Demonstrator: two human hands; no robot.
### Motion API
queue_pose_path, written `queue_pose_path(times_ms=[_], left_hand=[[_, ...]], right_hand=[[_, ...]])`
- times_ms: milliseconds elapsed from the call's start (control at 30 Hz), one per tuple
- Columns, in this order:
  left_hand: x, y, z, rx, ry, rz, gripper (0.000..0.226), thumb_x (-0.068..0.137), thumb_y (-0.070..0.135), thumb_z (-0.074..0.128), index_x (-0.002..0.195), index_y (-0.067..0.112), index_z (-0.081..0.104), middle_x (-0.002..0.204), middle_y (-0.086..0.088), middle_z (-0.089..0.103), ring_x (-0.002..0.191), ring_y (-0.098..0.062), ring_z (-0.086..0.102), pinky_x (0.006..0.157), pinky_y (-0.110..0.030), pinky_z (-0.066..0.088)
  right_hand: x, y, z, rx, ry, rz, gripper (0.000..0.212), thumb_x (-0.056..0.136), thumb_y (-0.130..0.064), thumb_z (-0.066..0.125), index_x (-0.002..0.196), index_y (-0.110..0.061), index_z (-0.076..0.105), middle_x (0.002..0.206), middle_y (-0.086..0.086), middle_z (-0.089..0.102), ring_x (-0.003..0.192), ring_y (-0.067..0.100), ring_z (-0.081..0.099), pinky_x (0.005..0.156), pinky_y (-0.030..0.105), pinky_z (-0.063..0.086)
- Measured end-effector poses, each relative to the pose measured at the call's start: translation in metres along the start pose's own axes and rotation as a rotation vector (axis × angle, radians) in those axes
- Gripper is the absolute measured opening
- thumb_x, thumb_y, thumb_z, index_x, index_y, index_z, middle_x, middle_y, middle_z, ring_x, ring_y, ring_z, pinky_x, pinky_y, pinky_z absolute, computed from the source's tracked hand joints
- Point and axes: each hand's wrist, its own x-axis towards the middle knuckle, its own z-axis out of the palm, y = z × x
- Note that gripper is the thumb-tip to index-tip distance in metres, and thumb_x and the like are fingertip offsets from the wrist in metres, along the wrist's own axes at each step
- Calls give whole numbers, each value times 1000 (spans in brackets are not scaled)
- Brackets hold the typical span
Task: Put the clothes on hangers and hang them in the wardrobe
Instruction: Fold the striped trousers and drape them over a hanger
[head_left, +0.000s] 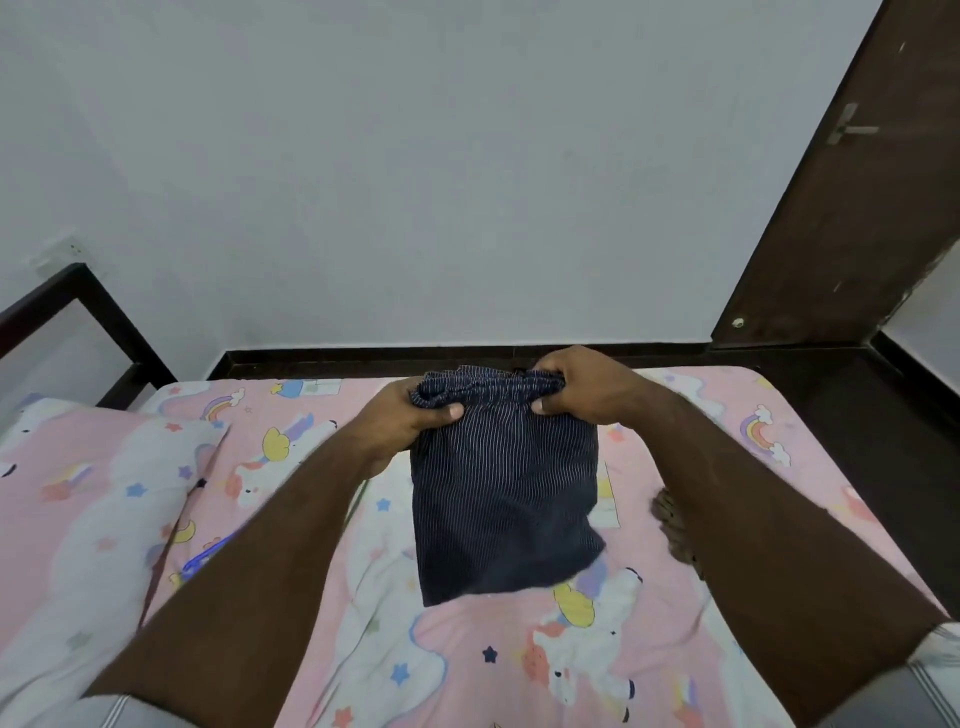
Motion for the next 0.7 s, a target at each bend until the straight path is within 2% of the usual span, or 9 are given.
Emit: queue_pose_path(times_ms=[100,200,267,400,433,500,567,633,700], left_hand=[[13,-10,-7,136,-9,-36,23,88,5,74,111,9,71,97,1,76,86,-5,71,68,-15,52],[32,-22,-10,212,5,-39,22,85,5,77,105,13,74,98,2,77,88,-5,71,77,-15,52],[51,-31,-8,243,32,-48,21,84,3,77,99,17,73,92,6,76,85,-4,70,76,-14,50],[95,-48,-3,266,98,-96,21,84,5,79,101,16,73,95,1,75,93,-16,69,87,-27,52],[106,-51,-1,270,116,-102,21,84,5,79,101,15,73,92,3,75,89,-14,69,83,-24,51],[127,-54,3,266,149,-111,17,85,4,77,98,15,72,76,10,71,67,-4,64,63,-14,48],[145,-54,6,237,196,-127,17,88,1,73,100,13,71,65,10,66,47,-2,55,46,-13,42],[161,-56,7,159,231,-130,24,87,-4,72,107,10,71,70,4,68,48,-6,58,46,-17,45],[171,-63,9,78,247,-130,32,82,-13,70,103,11,71,71,3,67,54,-6,61,49,-18,46]], right_hand=[[10,9,11,-134,1,8,9,90,-24,73,94,-21,65,90,-4,65,83,15,61,67,28,43],[24,22,22,-210,34,41,11,91,-27,71,96,-21,64,90,-7,63,88,18,61,72,32,46],[37,35,29,-297,93,82,12,89,-34,71,90,-29,60,87,-11,60,93,18,57,80,37,49],[73,65,36,-381,187,129,14,89,-42,70,96,-33,63,94,-5,64,102,18,42,82,38,47],[83,72,37,-376,190,134,14,88,-42,71,96,-33,64,95,-3,65,104,19,46,80,37,48],[104,85,37,-364,206,142,17,87,-40,72,100,-32,65,97,-3,68,106,23,57,80,38,52],[122,95,36,-364,265,137,21,89,-37,70,109,-32,66,102,-2,70,111,27,56,84,41,54],[135,102,35,-369,351,107,24,94,-31,64,117,-32,66,106,-1,70,114,29,50,84,42,52],[139,110,39,-383,440,59,24,94,-26,59,116,-31,68,105,-2,70,109,29,50,80,42,53]])
